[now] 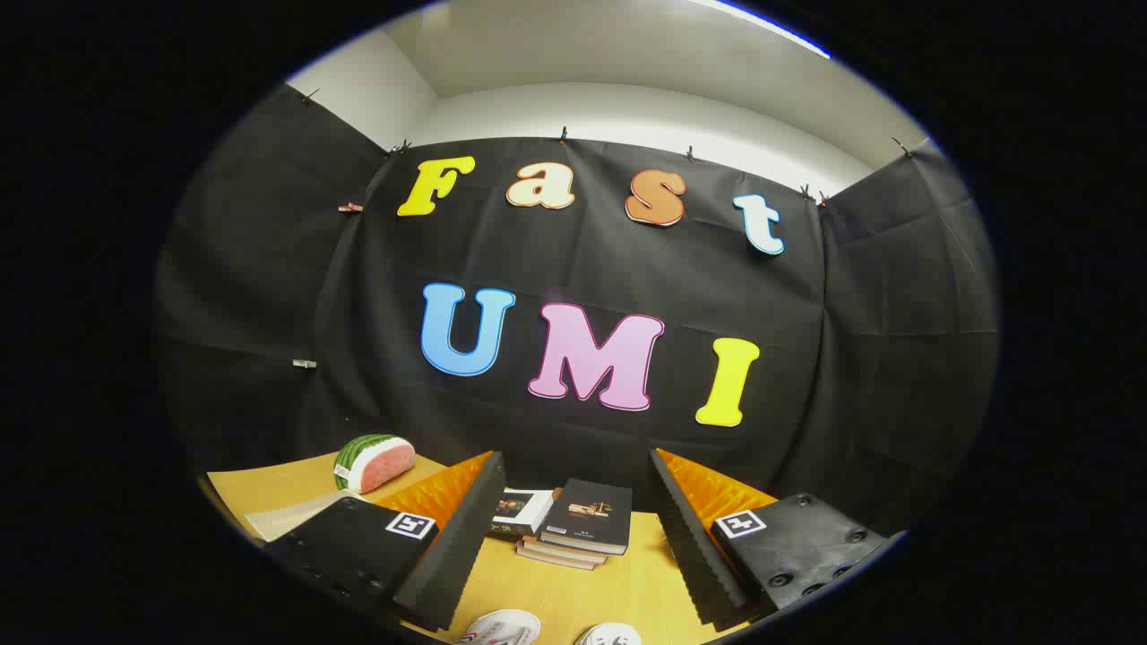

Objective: Open the storage box then place both shoes into the box .Put the left shoe in first, then the right shoe, with the right side of both shoes facing outward in a uniform manner.

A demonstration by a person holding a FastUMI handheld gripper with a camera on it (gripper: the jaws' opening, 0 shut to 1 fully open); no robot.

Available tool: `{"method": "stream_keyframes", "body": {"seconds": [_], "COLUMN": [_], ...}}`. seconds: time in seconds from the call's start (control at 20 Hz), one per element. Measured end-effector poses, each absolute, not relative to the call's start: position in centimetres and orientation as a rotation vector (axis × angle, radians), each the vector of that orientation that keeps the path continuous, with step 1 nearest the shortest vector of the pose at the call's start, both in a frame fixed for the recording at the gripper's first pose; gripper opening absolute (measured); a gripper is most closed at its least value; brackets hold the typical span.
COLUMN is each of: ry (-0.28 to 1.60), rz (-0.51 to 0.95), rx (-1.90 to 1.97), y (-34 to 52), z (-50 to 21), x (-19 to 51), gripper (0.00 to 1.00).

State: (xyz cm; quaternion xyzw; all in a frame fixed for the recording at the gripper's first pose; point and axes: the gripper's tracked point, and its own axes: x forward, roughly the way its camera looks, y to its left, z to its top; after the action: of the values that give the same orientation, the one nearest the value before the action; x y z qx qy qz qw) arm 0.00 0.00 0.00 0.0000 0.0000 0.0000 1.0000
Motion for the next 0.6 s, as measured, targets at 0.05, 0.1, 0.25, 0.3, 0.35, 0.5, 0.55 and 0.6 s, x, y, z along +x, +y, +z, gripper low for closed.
{"method": "stream_keyframes", "body": {"seconds": [0.05, 0.1, 0.25, 0.3, 0.35, 0.5, 0.55, 0.6], "ry": [0.001, 0.003, -0.007, -0.017, -0.029, -0.052, -0.051, -0.049], "rz": [0.002, 0.005, 0.011, 0.009, 0.012, 0.023, 0.03, 0.033], "rx": [-0.008, -0.016, -0.036, -0.04, -0.042, -0.043, -0.044, -0.045], "y": [-0.1, -0.1, -0.4, -0.7, -0.5, 0.0, 0.1, 0.2], "z": [0.1, 0.1, 0.6, 0.9, 1.3, 1.8, 1.8, 1.8], "x": [0.0, 0.1, 0.3, 0.3, 0.2, 0.3, 0.4, 0.4], "gripper": [0.97, 0.97, 0.97, 0.97, 0.97, 0.97, 0.97, 0.97]}}
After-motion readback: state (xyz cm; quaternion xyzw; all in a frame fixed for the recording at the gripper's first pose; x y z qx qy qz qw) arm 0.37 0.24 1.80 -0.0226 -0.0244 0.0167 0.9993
